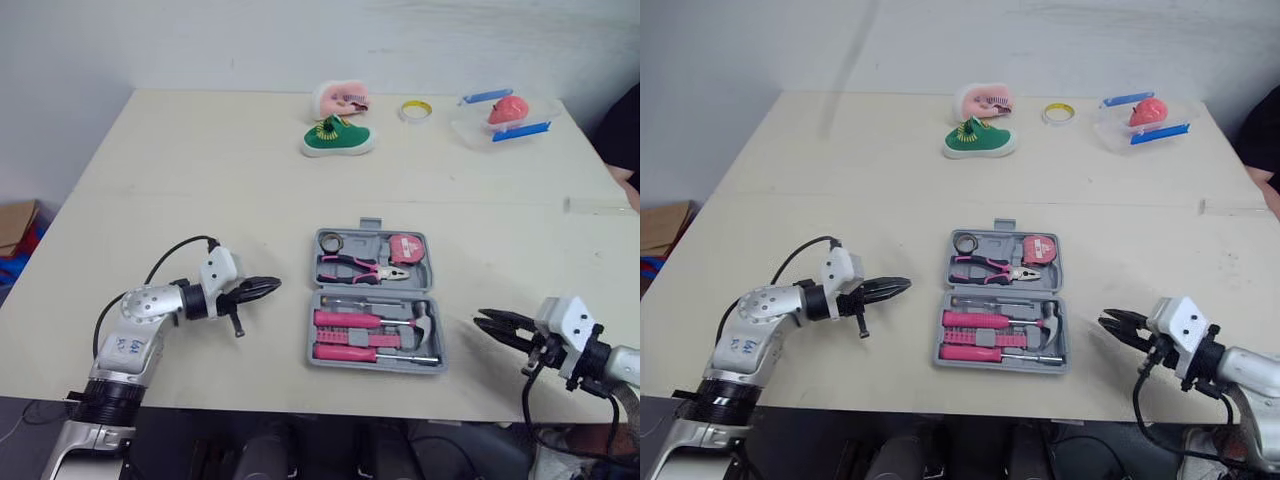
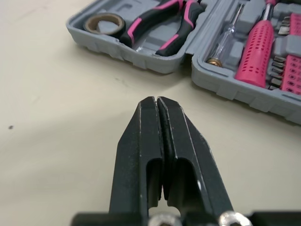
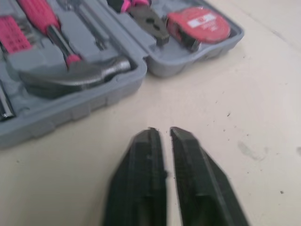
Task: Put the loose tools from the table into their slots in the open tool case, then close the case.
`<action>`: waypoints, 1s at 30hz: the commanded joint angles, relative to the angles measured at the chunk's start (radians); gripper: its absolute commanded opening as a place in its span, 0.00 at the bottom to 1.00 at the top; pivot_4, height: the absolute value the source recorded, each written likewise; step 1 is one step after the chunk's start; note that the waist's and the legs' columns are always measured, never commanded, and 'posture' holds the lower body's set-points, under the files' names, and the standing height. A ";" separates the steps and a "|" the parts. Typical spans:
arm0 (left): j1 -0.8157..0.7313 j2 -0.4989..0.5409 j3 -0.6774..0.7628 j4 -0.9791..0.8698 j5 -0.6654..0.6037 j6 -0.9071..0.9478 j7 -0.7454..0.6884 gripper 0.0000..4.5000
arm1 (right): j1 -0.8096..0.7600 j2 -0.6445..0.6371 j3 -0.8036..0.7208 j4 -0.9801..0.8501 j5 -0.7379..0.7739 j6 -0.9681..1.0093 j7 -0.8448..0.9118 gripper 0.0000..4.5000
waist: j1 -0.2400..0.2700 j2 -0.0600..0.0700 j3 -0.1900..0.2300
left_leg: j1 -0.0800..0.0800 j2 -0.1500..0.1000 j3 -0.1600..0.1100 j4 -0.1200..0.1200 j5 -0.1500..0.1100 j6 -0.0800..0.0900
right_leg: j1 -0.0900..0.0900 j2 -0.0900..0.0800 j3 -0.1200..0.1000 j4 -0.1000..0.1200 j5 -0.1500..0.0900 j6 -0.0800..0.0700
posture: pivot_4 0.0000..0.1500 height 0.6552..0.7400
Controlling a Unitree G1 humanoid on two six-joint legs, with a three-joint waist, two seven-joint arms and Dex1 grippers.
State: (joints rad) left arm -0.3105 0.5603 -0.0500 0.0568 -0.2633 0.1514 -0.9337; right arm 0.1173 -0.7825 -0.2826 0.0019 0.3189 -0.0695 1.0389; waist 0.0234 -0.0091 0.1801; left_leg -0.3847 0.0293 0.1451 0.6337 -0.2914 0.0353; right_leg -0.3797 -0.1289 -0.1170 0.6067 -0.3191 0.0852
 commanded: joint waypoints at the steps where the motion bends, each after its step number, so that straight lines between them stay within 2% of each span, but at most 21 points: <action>1: -0.040 -0.044 -0.056 0.018 0.044 0.002 0.024 0.00 | -0.070 0.007 0.042 0.045 -0.072 -0.032 -0.055 0.01 | 0.000 0.000 0.000 | -0.001 0.000 0.000 0.001 0.000 0.000 | -0.001 0.000 0.000 0.001 0.000 0.000 | 1.00 1.00; 7: -0.110 -0.105 -0.114 0.070 0.131 0.029 0.103 0.00 | -0.201 0.076 0.170 0.110 -0.155 -0.030 -0.109 0.01 | -0.005 -0.001 0.001 | -0.003 0.001 0.000 0.011 0.001 0.000 | -0.004 0.001 0.001 0.010 0.000 0.001 | 1.00 1.00; 14: -0.118 -0.166 -0.134 0.075 0.122 0.070 0.109 0.00 | -0.271 0.133 0.236 0.116 -0.171 -0.039 -0.134 0.01 | -0.012 -0.001 0.001 | -0.003 0.001 0.000 0.014 0.002 0.000 | -0.004 -0.001 0.002 0.015 0.000 0.001 | 1.00 1.00; 23: -0.104 -0.165 -0.133 0.063 0.117 0.085 0.089 0.00 | -0.288 0.178 0.300 0.084 -0.190 -0.041 -0.135 0.01 | -0.024 -0.001 0.001 | -0.003 0.001 0.000 0.014 0.002 0.000 | -0.004 -0.001 0.002 0.016 0.000 0.001 | 1.00 1.00; 30: 0.012 -0.086 -0.118 -0.077 0.094 0.161 0.055 0.00 | -0.209 0.157 0.307 -0.038 -0.165 0.027 -0.112 0.01 | -0.029 -0.001 0.001 | -0.003 0.002 0.000 0.012 0.002 -0.002 | -0.006 0.000 0.003 0.016 -0.001 -0.002 | 1.00 1.00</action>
State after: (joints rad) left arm -0.3302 0.4686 -0.1473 0.0247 -0.1567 0.2857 -0.8612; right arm -0.1117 -0.6247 -0.0138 0.0255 0.1301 -0.0488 0.8930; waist -0.0061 -0.0098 0.1807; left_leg -0.3873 0.0314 0.1453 0.6453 -0.2900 0.0328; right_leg -0.3858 -0.1289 -0.1146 0.6230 -0.3202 0.0832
